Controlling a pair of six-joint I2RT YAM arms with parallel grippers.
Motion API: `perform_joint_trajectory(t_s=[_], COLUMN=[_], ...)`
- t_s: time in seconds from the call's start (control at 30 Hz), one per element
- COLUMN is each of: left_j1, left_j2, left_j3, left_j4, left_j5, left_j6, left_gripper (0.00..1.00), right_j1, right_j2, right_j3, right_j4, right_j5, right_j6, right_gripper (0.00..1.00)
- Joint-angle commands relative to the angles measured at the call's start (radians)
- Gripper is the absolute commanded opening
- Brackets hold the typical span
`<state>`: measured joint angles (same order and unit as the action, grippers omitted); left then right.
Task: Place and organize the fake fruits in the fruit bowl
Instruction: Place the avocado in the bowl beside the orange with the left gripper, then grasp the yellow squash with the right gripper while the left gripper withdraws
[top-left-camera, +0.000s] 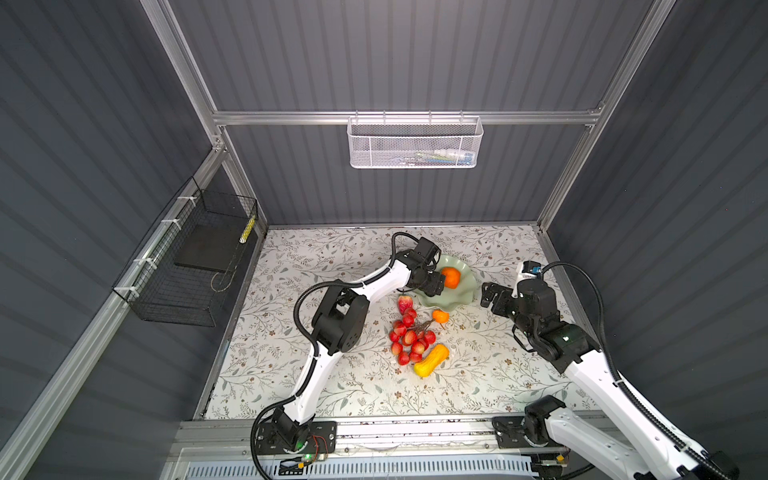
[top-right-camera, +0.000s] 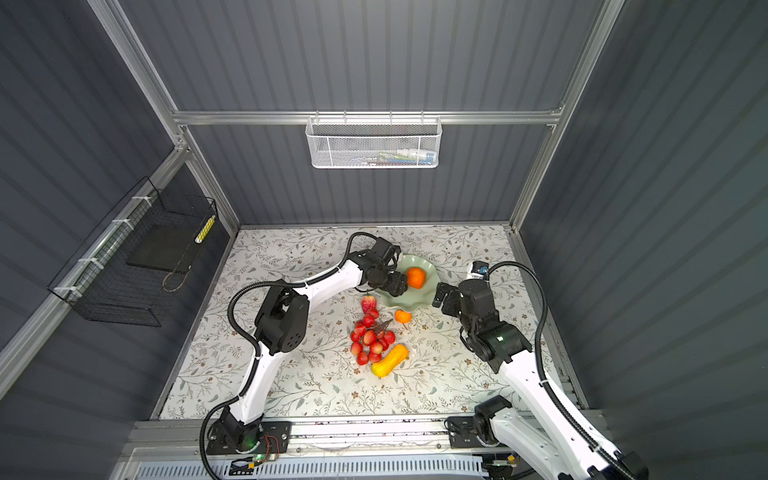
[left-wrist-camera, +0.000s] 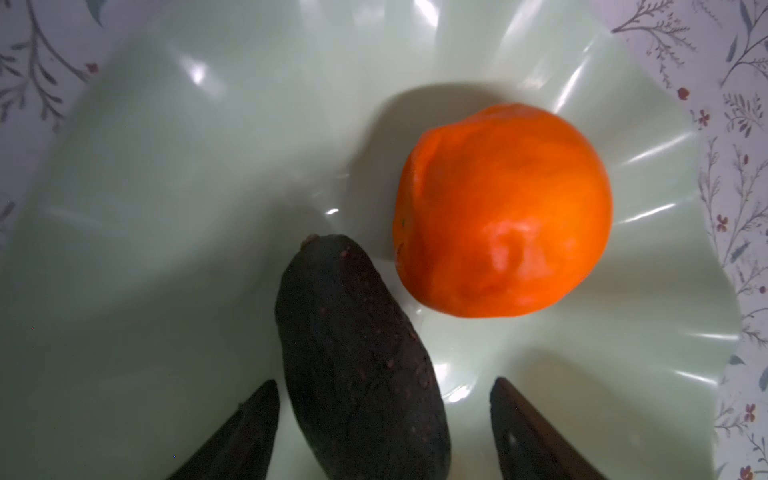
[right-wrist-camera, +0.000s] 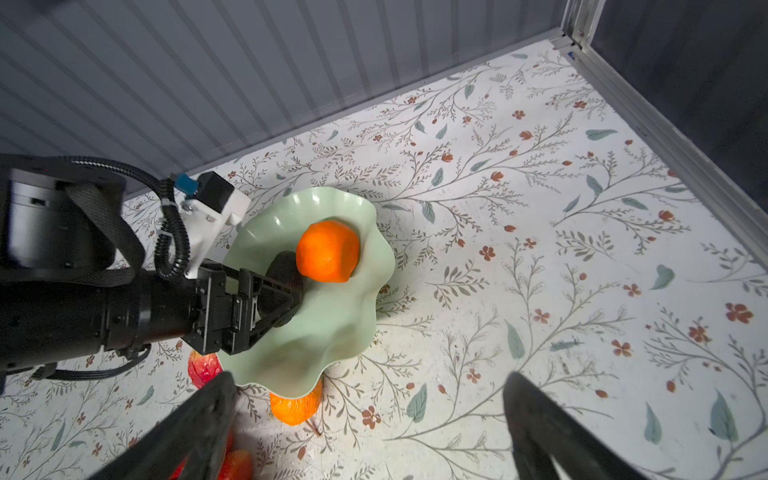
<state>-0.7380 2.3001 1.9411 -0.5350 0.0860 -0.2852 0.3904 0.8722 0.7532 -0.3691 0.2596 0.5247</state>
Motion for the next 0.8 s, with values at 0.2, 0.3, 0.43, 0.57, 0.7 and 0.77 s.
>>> perform_joint_trajectory(t_s=[0.2, 0.3, 0.43, 0.57, 0.7, 0.77], left_j1=[0.097, 0.120, 0.140, 0.178, 0.194, 0.197], left_j2=[-0.549, -0.724, -0.905, -1.056, -1.175, -1.216], left_j3=[-0.456, -0.683, -0.919, -1.136, -1.263, -1.292], left_j4=[0.425, 0.522, 0.489, 0.468, 0.430, 0.427], left_j5=[-0.310, -0.441, -0.597, -0.602, -0.626, -0.630], left_j6=[-0.117, -0.125, -0.179, -0.307, -0.386, -0.388], left_gripper=[1.00, 1.00, 1.00, 1.00, 1.00, 1.00], right_j1=[0.153, 0.248, 0.320, 0.367, 0.401, 0.419], right_j2=[0.032, 0.054, 0.124, 0.186, 0.278, 0.311], right_j3=[-0.144, -0.204, -0.248, -0.241, -0.217, -0.212], right_j4=[-0.086, -0.056, -0.026, 0.040, 0.095, 0.120], right_j5=[-0.184, -0.201, -0.249, -0.250, -0.245, -0.235], right_j6=[0.356, 0.481, 0.589, 0.641, 0.688, 0.722], right_gripper=[0.96, 0.89, 0.83, 0.84, 0.84, 0.84])
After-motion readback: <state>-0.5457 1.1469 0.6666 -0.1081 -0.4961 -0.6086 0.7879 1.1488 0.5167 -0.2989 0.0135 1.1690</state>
